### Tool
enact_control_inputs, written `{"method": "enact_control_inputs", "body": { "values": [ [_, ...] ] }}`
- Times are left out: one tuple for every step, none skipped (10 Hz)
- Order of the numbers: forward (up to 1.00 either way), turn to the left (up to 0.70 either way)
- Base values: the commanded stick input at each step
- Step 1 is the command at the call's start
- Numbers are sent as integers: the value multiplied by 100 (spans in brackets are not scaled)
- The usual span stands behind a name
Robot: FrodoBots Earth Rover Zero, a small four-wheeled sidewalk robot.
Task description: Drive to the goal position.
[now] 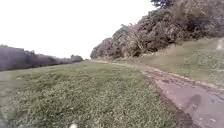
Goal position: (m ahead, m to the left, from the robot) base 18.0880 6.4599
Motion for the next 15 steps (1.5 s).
{"method": "enact_control_inputs", "body": {
  "values": [
    [4,0],
    [4,0],
    [4,0],
    [5,0],
    [4,0],
    [4,0],
    [5,0],
    [4,0],
    [5,0],
    [4,0],
    [4,0],
    [5,0],
    [4,0],
    [4,0],
    [5,0]
  ]
}}
